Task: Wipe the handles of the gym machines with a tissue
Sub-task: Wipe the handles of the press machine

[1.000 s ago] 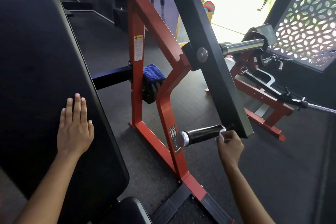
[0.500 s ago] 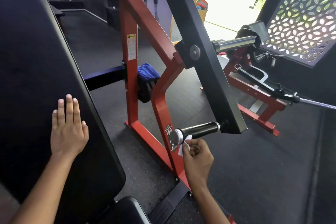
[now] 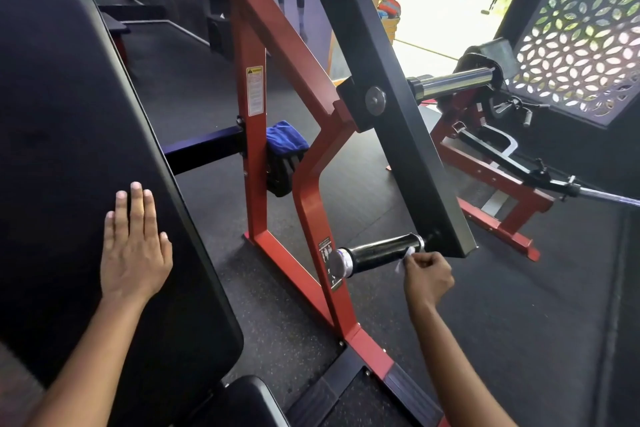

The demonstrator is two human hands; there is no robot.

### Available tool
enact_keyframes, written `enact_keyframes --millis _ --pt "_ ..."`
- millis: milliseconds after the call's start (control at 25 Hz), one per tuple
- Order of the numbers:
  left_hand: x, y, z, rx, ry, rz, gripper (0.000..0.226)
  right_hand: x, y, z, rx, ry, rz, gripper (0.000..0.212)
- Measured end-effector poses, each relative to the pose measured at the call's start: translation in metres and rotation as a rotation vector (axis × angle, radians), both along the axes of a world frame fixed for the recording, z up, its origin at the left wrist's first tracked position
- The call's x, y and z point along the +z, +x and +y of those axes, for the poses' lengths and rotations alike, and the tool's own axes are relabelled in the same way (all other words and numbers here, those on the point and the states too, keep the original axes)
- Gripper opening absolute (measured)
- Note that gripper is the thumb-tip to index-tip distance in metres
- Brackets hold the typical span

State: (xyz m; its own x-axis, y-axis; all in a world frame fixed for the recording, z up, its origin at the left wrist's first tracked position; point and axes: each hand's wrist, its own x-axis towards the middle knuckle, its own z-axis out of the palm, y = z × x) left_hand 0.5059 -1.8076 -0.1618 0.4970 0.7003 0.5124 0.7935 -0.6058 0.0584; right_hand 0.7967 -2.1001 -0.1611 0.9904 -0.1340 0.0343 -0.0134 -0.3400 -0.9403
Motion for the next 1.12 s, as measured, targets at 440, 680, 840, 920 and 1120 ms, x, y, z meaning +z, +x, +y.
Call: enact_keyframes --millis 440,680,840,920,1120 --pt "0.001 0.001 -0.001 0.014 -0.007 0.021 0.071 -0.018 0.006 0.017 0.147 1.129 0.861 0.026" --pt "0.003 0.001 0.000 0.018 -0.029 0.025 0.078 -0.021 -0.041 0.040 0.487 1.459 0.895 0.059" --pt "0.006 0.000 -0.001 0.028 -0.055 0.056 0.079 -0.019 -0.056 0.038 0.589 1.190 0.957 0.039" --pt "0.007 -0.001 -0.001 0.028 -0.058 0.069 0.080 -0.019 -0.059 0.029 0.678 1.064 0.948 0.032" --pt "0.015 -0.002 -0.006 0.015 -0.105 0.093 0.083 -0.015 -0.061 0.008 0.826 0.528 0.750 0.020"
